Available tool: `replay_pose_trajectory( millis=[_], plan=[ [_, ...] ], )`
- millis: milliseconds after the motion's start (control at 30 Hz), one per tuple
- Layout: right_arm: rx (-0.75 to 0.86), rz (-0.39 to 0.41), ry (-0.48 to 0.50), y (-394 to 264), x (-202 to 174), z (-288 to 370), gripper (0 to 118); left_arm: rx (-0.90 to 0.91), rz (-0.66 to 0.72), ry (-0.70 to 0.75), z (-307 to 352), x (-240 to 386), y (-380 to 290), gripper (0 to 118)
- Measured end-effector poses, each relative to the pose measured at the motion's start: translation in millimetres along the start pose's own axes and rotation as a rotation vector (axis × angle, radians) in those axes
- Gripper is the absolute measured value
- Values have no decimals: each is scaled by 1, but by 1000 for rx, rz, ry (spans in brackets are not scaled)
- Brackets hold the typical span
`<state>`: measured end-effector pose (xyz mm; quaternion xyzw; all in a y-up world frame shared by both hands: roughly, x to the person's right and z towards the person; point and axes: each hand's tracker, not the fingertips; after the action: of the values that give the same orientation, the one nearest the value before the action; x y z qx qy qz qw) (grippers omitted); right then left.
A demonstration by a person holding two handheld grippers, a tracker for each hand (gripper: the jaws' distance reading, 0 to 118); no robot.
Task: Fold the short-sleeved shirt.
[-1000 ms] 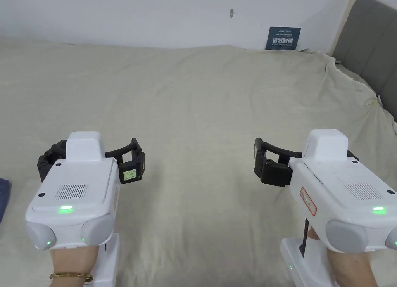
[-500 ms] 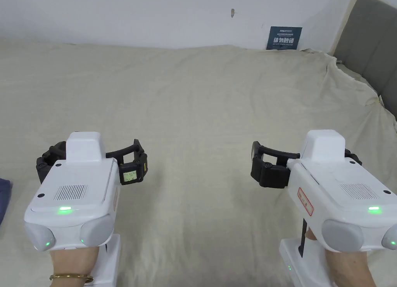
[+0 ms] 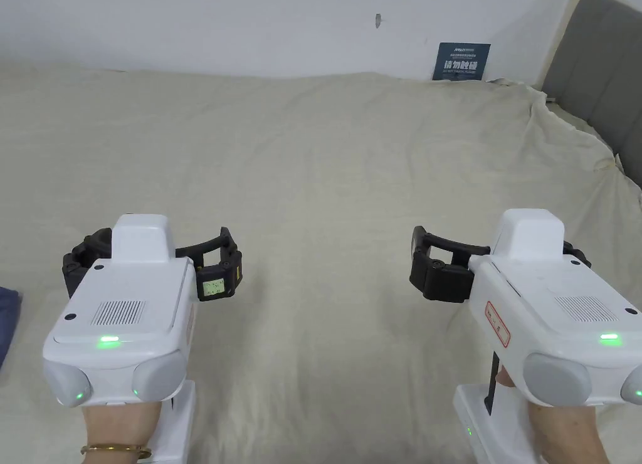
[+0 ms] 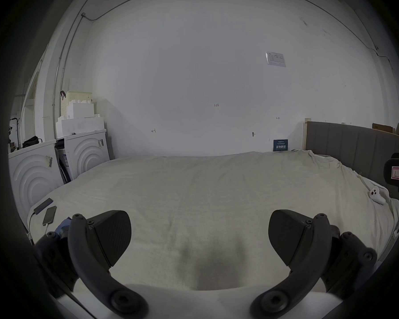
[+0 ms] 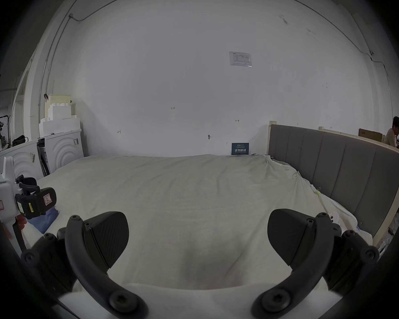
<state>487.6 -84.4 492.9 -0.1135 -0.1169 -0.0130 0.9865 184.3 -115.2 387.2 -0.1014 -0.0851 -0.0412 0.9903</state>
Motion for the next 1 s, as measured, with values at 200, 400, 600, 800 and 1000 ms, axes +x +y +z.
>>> replay_pose_trajectory(
  millis=[200, 400, 600, 800, 1000],
  plan=[
    [1, 1, 0, 2, 1, 1, 118, -4, 7, -8, 0, -1, 0, 118],
    [5, 5, 5, 3, 2, 2, 118, 6, 3, -7, 0, 1, 2, 118],
    [9, 1, 3, 4, 3, 1, 118, 13, -2, -6, 0, 2, 4, 118],
    [11, 5, 8, 5, 2, 1, 118, 19, 5, 2, 0, 1, 5, 118],
    [17, 0, 9, 6, 3, 0, 118, 12, 6, -1, 1, 2, 6, 118]
  ],
)
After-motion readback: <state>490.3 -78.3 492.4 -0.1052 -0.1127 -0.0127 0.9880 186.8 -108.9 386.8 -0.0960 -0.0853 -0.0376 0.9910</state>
